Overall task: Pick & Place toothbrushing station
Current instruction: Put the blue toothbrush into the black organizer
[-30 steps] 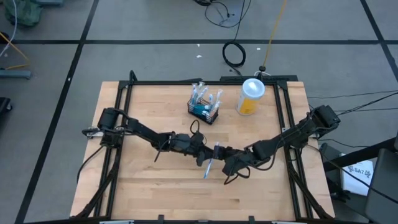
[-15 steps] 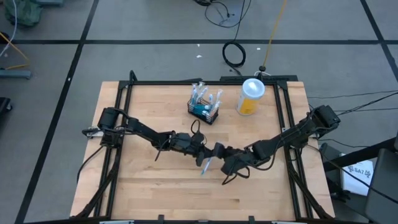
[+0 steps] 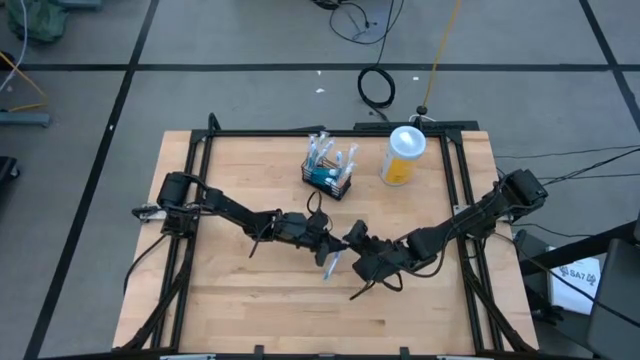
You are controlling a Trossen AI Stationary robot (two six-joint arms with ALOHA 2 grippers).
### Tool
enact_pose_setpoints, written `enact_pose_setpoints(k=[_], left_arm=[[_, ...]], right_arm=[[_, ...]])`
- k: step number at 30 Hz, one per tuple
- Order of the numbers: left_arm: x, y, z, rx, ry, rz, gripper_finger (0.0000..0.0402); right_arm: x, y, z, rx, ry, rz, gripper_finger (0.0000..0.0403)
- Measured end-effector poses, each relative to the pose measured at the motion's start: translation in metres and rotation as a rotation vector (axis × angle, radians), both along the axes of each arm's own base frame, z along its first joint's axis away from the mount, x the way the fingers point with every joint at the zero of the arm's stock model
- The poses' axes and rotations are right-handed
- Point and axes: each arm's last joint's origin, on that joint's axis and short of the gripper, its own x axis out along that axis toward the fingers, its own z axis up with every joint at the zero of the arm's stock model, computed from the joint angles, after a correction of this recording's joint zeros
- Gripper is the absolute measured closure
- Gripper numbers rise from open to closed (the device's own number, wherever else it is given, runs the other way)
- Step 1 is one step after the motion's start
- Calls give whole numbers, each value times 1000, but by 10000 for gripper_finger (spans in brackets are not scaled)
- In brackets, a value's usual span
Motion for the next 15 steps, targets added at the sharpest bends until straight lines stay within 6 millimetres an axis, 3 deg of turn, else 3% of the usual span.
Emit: enact_pose_setpoints(k=[6, 10, 15], left_arm=[[-9, 10, 30, 89, 10, 15, 361], [-27, 15, 69, 279, 7, 102, 380], [-54, 20, 124, 567, -86, 350, 387]], right_arm=[[-20, 8, 4, 120, -20, -146, 230], [-34, 10, 16, 197, -29, -161, 234], [-44, 2, 37, 266, -85, -153, 240]])
